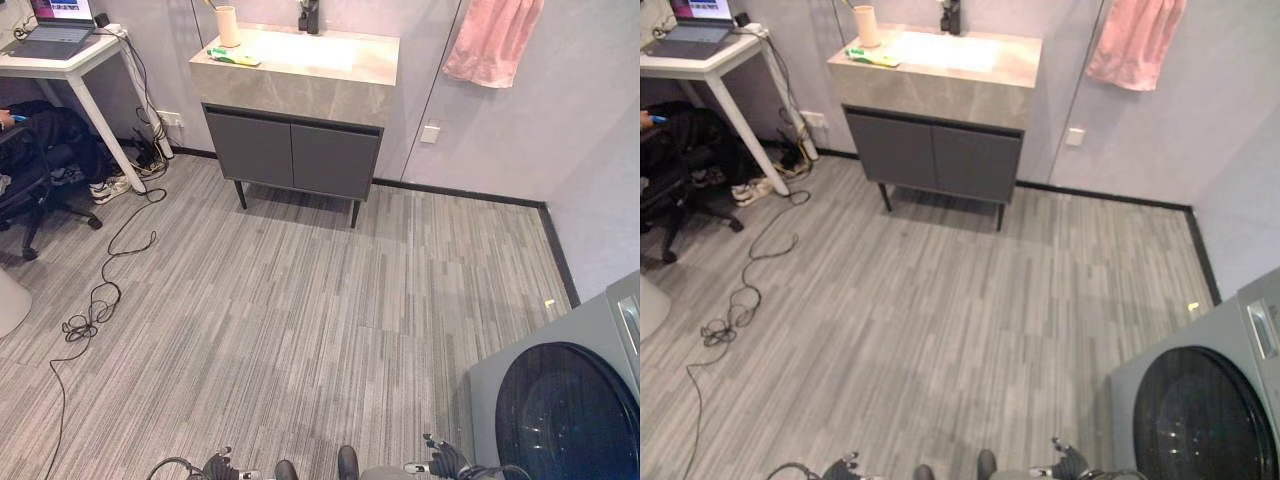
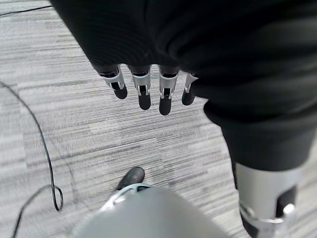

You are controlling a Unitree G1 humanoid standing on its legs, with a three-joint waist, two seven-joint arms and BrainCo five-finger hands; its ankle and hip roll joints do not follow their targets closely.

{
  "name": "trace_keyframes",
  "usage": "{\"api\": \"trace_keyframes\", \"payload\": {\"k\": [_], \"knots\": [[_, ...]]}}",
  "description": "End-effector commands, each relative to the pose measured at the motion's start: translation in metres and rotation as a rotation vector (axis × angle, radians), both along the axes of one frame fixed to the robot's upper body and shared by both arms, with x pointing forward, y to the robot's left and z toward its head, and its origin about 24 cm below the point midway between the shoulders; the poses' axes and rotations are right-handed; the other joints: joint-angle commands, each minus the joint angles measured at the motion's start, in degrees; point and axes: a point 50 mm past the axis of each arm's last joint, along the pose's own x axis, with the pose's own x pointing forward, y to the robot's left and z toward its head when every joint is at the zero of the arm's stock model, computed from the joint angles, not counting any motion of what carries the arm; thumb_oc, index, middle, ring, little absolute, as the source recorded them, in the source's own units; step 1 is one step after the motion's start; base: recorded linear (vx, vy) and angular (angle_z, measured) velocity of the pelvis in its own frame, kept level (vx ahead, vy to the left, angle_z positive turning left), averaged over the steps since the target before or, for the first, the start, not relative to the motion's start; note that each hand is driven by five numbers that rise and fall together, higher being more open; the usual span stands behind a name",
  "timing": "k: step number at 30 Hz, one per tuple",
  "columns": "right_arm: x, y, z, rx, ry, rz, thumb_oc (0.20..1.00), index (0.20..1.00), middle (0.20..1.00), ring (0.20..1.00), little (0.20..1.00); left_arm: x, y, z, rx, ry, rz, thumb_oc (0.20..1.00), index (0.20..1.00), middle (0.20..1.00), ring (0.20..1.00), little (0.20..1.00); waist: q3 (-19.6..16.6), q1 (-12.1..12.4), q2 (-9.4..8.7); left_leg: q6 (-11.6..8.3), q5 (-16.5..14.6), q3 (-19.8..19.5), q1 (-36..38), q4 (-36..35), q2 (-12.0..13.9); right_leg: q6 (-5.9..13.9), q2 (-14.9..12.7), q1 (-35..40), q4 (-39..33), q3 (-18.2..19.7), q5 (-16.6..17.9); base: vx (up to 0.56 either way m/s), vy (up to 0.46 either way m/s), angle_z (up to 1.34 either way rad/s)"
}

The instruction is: Put brush and paste in cup on sink, flatten towel.

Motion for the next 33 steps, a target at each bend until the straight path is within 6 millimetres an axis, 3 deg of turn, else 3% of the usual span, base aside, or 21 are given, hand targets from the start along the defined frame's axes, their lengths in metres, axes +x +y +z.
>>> {"api": "trace_keyframes", "payload": {"k": [1, 2, 3, 10, 15, 24, 30, 31, 32, 33], "knots": [[0.021, -0.01, 0.011, -0.022, -0.078, 0.021, 1.0, 1.0, 1.0, 1.0, 1.0, 0.019, 0.007, 0.006, 0.05, -0.045, -0.045, 1.0, 1.0, 1.0, 1.0, 1.0, 0.5, -0.4, 0.38, -3.08, -1.5, 0.8, -2.6, 7.0, 1.8, 5.02, -2.4, -4.8, 7.4, -1.2, -0.9, -0.12, -0.007, 0.0], [0.021, -0.01, 0.011, -0.022, -0.078, 0.021, 1.0, 1.0, 1.0, 1.0, 1.0, 0.019, 0.007, 0.006, 0.05, -0.045, -0.045, 1.0, 1.0, 1.0, 1.0, 1.0, 0.5, -0.4, 0.39, -3.08, -1.5, 0.8, -2.7, 7.1, 1.8, 5.01, -2.4, -4.9, 7.4, -1.2, -0.9, -0.3, -0.021, 0.04], [0.036, -0.009, 0.02, -0.021, -0.149, 0.014, 1.0, 1.0, 1.0, 1.0, 1.0, 0.041, 0.014, 0.016, 0.068, -0.143, -0.007, 1.0, 1.0, 1.0, 1.0, 1.0, 4.1, -0.5, -0.51, -3.2, -3.6, 0.7, -7.9, 14.4, 3.1, 4.68, -2.3, -11.1, 16.0, -2.0, -3.0, -0.24, -0.02, 0.03], [0.041, -0.016, 0.023, 0.002, -0.225, -0.152, 1.0, 1.0, 1.0, 1.0, 1.0, 0.055, 0.02, 0.026, 0.078, -0.257, 0.052, 1.0, 1.0, 1.0, 1.0, 1.0, 4.4, -0.8, -1.14, -3.19, -9.1, 0.8, -12.8, 25.1, 5.9, 5.38, -4.1, -16.1, 25.3, -3.8, -6.1, -0.04, -0.004, -0.01], [0.028, -0.017, 0.008, -0.005, -0.139, -0.207, 1.0, 1.0, 1.0, 1.0, 1.0, 0.046, 0.009, 0.02, 0.054, -0.245, 0.085, 1.0, 1.0, 1.0, 1.0, 1.0, 3.2, -0.3, -1.06, -2.47, -9.3, 1.6, -10.1, 23.1, 5.4, 5.45, -3.8, -13.7, 22.2, -3.4, -5.6, 0.1, 0.022, -0.07], [0.052, -0.025, 0.021, 0.002, -0.242, -0.257, 1.0, 1.0, 1.0, 1.0, 1.0, 0.071, 0.0, 0.046, -0.022, -0.495, 0.079, 1.0, 1.0, 1.0, 1.0, 1.0, 3.6, 2.4, 0.47, -1.97, -7.2, 0.0, -7.6, 18.0, 1.8, 6.37, -4.7, -8.9, 15.4, -2.6, -3.6, 0.08, 0.084, 0.01], [0.067, -0.025, 0.029, -0.005, -0.298, -0.239, 1.0, 1.0, 1.0, 1.0, 1.0, 0.082, 0.005, 0.058, 0.003, -0.566, 0.046, 1.0, 1.0, 1.0, 1.0, 1.0, 3.8, 3.4, 1.58, -0.38, -8.0, -1.9, -6.4, 16.1, -0.7, 7.59, -6.3, -10.1, 21.2, -3.3, -4.2, 0.11, 0.14, 0.14], [0.069, -0.024, 0.031, -0.003, -0.309, -0.233, 1.0, 1.0, 1.0, 1.0, 1.0, 0.085, 0.006, 0.06, 0.003, -0.58, 0.04, 1.0, 1.0, 1.0, 1.0, 1.0, 4.2, 3.2, 1.76, 0.3, -8.5, -2.4, -5.7, 15.7, -1.4, 8.34, -7.0, -11.5, 25.0, -3.1, -3.0, 0.11, 0.152, 0.28], [0.07, -0.023, 0.033, 0.0, -0.32, -0.228, 1.0, 1.0, 1.0, 1.0, 1.0, 0.087, 0.007, 0.063, 0.003, -0.592, 0.031, 1.0, 1.0, 1.0, 1.0, 1.0, 4.7, 2.7, 2.04, 0.87, -8.4, -3.1, -5.0, 14.9, -2.2, 8.75, -7.4, -13.9, 29.7, -2.2, 0.3, 0.11, 0.152, 0.26], [0.07, -0.023, 0.033, 0.0, -0.32, -0.228, 1.0, 1.0, 1.0, 1.0, 1.0, 0.087, 0.007, 0.063, 0.003, -0.592, 0.031, 1.0, 1.0, 1.0, 1.0, 1.0, 4.7, 2.7, 1.99, 0.89, -8.4, -3.1, -5.0, 14.8, -2.2, 8.77, -7.5, -14.0, 29.9, -2.1, 0.2, 0.12, 0.141, 0.36]]}}
